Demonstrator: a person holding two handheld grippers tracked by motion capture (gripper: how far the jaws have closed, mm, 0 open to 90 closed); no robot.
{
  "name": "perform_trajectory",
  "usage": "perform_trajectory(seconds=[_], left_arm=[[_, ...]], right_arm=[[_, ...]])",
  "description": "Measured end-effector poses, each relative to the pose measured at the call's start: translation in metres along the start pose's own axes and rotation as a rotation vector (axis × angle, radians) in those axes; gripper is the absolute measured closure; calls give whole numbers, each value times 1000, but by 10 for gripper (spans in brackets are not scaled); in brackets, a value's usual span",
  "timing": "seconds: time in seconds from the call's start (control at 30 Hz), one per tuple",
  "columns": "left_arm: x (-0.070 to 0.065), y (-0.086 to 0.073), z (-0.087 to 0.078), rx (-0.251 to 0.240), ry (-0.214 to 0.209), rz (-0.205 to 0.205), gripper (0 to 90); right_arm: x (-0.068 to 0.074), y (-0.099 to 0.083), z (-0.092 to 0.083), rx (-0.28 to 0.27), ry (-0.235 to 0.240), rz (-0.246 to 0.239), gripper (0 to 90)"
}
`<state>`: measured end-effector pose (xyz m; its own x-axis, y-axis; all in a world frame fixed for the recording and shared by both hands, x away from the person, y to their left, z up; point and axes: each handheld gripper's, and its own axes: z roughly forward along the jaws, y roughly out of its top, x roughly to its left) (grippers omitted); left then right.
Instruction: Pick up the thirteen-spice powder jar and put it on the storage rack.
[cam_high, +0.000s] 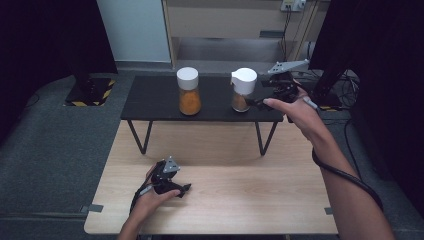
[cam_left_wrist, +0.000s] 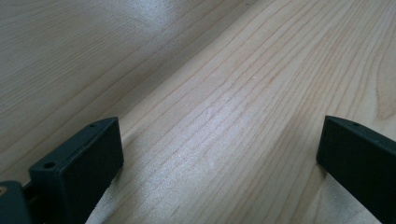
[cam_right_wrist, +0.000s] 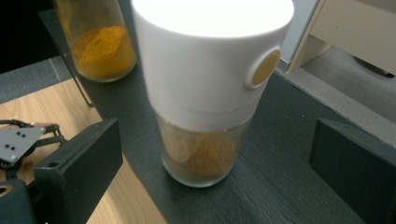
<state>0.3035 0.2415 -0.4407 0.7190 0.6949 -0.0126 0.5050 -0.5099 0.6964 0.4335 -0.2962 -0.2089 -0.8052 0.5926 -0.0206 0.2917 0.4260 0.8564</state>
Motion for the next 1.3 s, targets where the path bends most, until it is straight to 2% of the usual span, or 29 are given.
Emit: perform_trajectory(seconds=[0.23, 0.43, 0.63, 0.77, 1.03, 1.17, 1.3], left_arm=[[0, 0, 0, 0, 0, 0, 0], [0, 0, 0, 0, 0, 1, 0], [0, 0, 0, 0, 0, -1, 0], [0, 0, 0, 1, 0, 0, 0], [0, 0, 0, 1, 0, 0, 0], [0, 0, 0, 1, 1, 0, 0], [0, 0, 0, 1, 0, 0, 0]], right_arm=[[7, -3, -11, 14, 16, -15, 35], [19, -9, -20, 19, 15, -40, 42], [29, -19, -26, 22, 7, -53, 42], [36, -31, -31, 0, 13, -50, 44], [52, -53, -31, 4, 37, -65, 47], [60, -63, -25, 23, 46, -78, 49], [63, -75, -18, 41, 67, -67, 52]])
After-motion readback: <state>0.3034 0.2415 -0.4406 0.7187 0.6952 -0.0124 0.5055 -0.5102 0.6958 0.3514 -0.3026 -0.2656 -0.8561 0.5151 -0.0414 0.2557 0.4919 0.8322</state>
